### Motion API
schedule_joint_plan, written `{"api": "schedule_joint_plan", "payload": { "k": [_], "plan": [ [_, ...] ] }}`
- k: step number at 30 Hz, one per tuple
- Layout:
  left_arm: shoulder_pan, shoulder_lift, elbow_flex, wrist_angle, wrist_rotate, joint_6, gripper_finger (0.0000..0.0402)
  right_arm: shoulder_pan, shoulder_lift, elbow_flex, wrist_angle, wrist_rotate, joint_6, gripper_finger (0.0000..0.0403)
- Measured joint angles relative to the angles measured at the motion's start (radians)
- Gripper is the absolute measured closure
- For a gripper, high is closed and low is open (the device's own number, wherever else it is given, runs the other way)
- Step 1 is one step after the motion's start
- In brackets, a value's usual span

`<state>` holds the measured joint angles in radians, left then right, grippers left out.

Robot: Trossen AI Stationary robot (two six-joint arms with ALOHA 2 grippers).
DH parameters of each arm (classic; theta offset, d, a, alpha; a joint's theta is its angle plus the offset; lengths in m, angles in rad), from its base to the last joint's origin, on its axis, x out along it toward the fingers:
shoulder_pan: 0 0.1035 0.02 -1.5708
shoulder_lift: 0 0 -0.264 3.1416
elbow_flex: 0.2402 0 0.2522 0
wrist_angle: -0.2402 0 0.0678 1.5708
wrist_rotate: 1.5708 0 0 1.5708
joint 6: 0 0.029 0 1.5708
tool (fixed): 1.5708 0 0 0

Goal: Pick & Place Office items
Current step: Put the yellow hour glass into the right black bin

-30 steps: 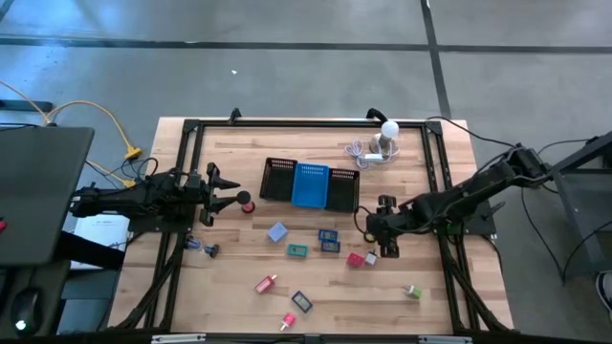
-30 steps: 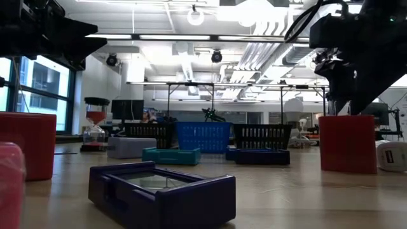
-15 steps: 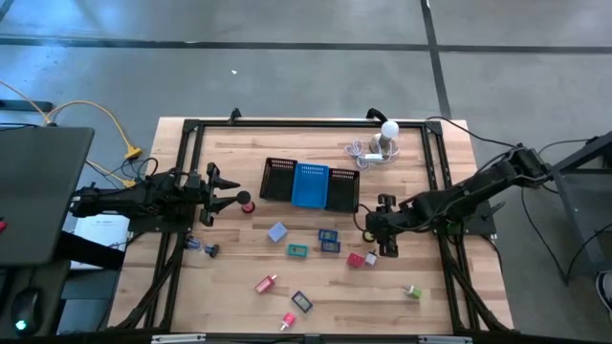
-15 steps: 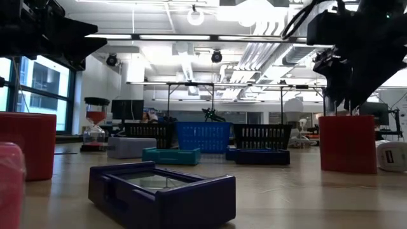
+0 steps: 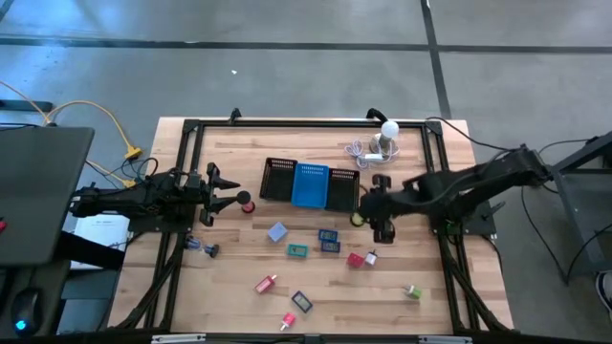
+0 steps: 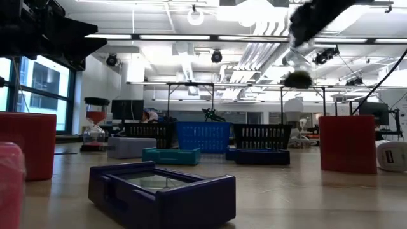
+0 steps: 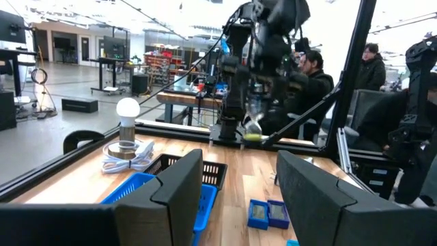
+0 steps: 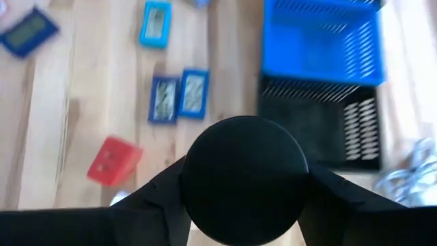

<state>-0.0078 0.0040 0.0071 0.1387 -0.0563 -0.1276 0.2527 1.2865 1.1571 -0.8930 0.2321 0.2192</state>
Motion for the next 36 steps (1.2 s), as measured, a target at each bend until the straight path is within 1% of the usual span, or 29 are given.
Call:
{"api": "schedule_joint_plan", "payload": {
  "k": [6, 11, 14, 17, 22, 30, 34, 36],
  "plan": [
    [0.0, 0.0, 0.0, 0.0, 0.0, 0.0, 0.0217, -0.113, 0.0, 0.08, -0.018, -0.038, -0.103, 0.0209],
    [0.0, 0.0, 0.0, 0.0, 0.0, -0.002, 0.0217, -0.229, 0.001, 0.095, -0.016, -0.063, -0.169, 0.0206],
    [0.0, 0.0, 0.0, 0.0, 0.0, -0.002, 0.0217, -0.301, 0.02, 0.095, -0.014, -0.101, -0.202, 0.0207],
    [0.0, 0.0, 0.0, 0.0, 0.0, -0.005, 0.0217, -0.359, 0.057, 0.095, 0.016, -0.129, -0.247, 0.0209],
    [0.0, 0.0, 0.0, 0.0, 0.0, -0.004, 0.0217, -0.437, 0.139, 0.095, 0.063, -0.212, -0.322, 0.0202],
    [0.0, 0.0, 0.0, 0.0, 0.0, -0.004, 0.0217, -0.524, 0.268, 0.094, 0.133, -0.24, -0.381, 0.021],
    [0.0, 0.0, 0.0, 0.0, 0.0, -0.004, 0.0217, -0.548, 0.324, 0.094, 0.154, -0.265, -0.394, 0.0194],
    [0.0, 0.0, 0.0, 0.0, 0.0, -0.004, 0.0217, -0.556, 0.349, 0.094, 0.166, -0.281, -0.401, 0.0195]
  ]
}}
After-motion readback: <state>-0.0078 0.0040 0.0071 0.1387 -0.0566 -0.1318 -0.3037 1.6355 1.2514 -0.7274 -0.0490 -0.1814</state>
